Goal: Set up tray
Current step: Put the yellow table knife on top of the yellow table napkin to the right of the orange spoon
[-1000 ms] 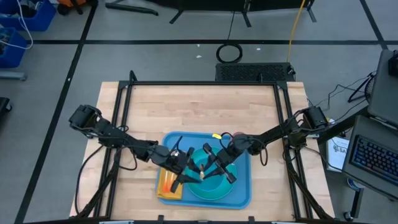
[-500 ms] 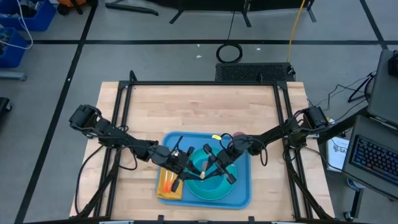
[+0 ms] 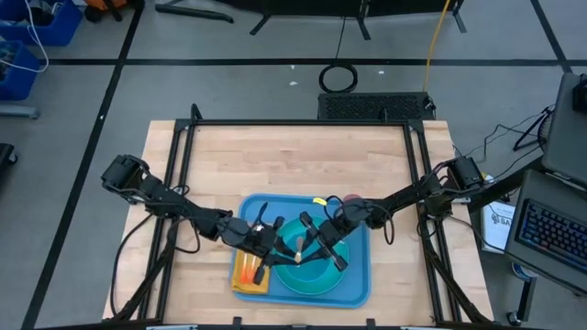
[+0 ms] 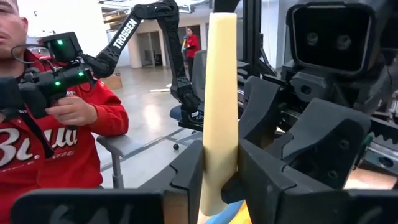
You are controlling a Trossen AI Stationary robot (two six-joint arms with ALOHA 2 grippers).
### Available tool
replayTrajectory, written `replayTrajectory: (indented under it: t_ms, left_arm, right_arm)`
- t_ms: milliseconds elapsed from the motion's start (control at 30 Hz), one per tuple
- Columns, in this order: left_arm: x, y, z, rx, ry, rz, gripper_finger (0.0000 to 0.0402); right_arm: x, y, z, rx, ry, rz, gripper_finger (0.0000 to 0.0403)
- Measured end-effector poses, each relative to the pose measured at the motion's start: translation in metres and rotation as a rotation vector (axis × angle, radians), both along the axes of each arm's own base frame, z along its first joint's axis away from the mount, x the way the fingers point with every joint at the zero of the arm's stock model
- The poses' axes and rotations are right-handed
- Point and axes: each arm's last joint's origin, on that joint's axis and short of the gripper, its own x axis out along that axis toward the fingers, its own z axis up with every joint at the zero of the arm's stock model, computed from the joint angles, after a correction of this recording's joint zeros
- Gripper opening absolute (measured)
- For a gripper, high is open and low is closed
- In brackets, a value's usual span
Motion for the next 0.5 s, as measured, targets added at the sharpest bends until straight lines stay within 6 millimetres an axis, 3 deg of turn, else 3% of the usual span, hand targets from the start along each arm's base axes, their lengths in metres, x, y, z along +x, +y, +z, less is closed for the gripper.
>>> replayTrajectory:
  t_ms: [500]
  left_arm:
    - [-0.0045, -0.0072, -0.0039, 0.054, 0.032, 0.09, 0.0047]
  right_arm:
    - [0.0001, -0.0006, -0.0014, 0.003, 0.012, -0.006, 0.0089]
